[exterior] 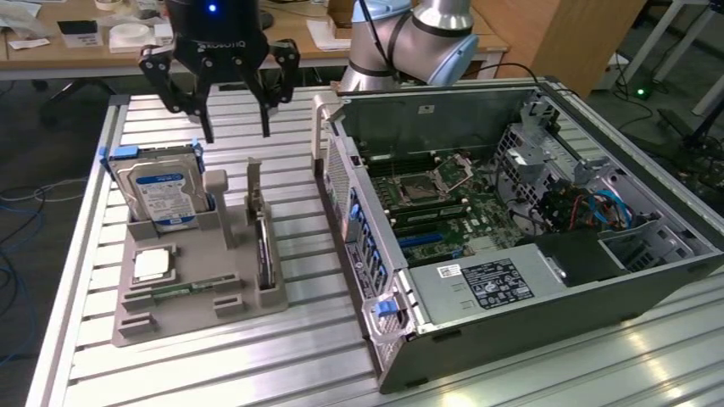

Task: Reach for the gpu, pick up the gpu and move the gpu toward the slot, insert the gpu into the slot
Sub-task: 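Pick up the gpu and move the gpu toward the slot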

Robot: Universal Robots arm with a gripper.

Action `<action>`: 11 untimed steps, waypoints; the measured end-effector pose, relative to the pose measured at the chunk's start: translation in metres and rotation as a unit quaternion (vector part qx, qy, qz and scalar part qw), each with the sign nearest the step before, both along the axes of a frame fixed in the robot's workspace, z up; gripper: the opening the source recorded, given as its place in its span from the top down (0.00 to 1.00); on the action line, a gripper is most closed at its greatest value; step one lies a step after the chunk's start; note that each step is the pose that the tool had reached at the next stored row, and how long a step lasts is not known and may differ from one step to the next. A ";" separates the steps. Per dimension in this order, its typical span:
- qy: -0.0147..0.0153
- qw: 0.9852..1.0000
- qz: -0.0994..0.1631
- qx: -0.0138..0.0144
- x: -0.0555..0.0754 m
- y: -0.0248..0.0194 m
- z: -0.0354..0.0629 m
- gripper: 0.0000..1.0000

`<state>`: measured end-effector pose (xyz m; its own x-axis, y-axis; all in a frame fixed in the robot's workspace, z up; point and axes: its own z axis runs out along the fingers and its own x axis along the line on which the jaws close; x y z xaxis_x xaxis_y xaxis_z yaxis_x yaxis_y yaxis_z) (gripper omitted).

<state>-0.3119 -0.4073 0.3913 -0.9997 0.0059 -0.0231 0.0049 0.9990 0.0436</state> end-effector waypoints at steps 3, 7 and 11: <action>0.000 1.000 0.001 0.000 0.000 -0.0019 -0.0033 0.35; 0.001 1.000 0.002 0.000 0.001 -0.0019 -0.0105 0.35; 0.001 1.000 0.002 0.000 0.002 -0.0024 -0.0177 0.35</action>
<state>-0.3096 -0.4098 0.3736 -0.9998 0.0024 -0.0213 0.0015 0.9991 0.0427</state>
